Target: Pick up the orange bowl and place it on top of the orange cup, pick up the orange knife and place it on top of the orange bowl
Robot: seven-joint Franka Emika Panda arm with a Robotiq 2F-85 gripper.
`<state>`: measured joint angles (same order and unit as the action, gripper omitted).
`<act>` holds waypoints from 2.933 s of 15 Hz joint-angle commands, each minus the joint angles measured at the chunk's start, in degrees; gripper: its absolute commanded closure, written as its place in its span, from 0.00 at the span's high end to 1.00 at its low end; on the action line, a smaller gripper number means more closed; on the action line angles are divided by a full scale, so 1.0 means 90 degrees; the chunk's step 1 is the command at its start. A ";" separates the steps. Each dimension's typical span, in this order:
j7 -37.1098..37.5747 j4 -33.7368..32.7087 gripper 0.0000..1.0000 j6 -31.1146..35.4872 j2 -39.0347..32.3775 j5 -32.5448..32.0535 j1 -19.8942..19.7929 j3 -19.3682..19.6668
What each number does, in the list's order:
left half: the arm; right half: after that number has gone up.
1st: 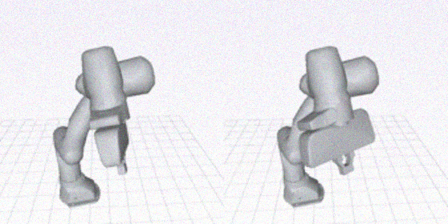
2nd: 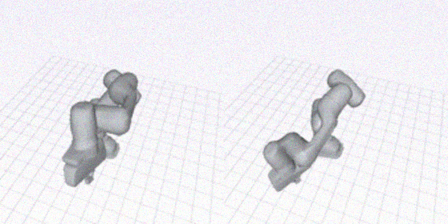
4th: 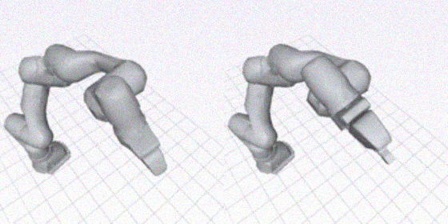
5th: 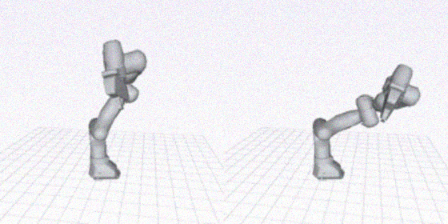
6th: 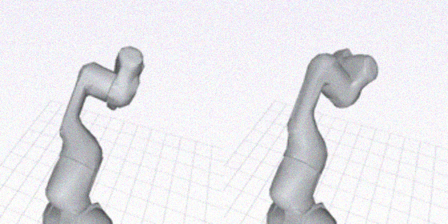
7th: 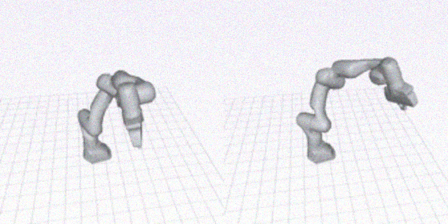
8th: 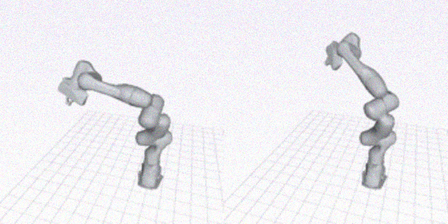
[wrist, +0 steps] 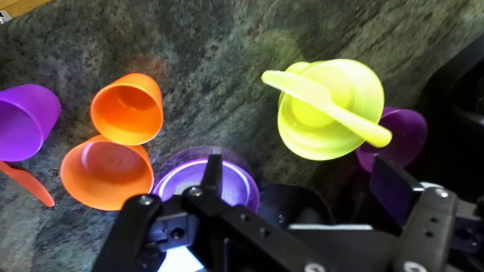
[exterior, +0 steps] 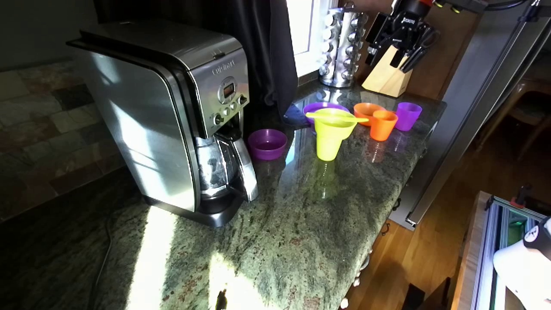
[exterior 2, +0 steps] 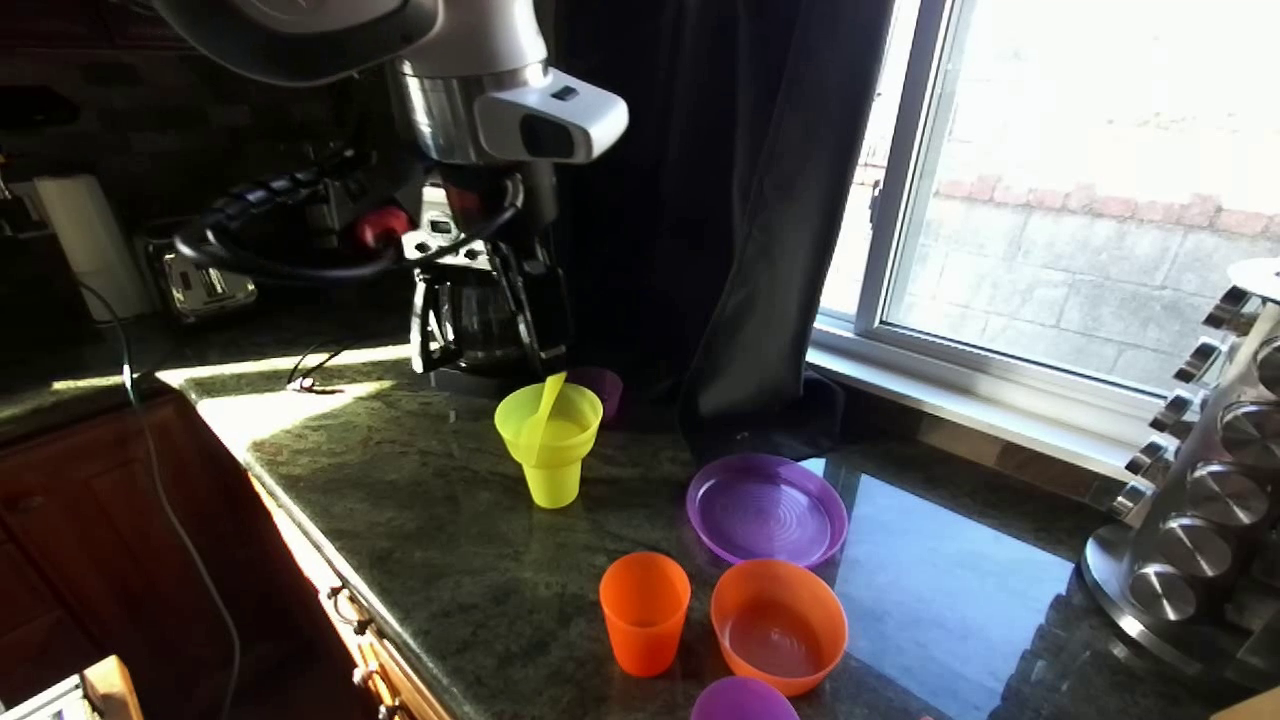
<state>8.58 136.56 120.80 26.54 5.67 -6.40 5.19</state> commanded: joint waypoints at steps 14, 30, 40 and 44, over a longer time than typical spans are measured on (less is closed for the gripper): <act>-0.0025 -0.1082 1.00 0.0368 -0.1742 -0.0101 -0.0605 0.0657; -0.3867 -0.2591 1.00 0.0562 -0.4337 -0.0365 -0.0718 0.0586; -0.3330 -0.3160 1.00 0.0611 -0.5352 -0.0262 -0.0975 0.0508; -0.2973 -0.3258 1.00 0.0669 -0.5479 -0.0192 -0.1041 0.0514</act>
<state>-20.76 108.65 126.01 -21.10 2.78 -14.63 10.56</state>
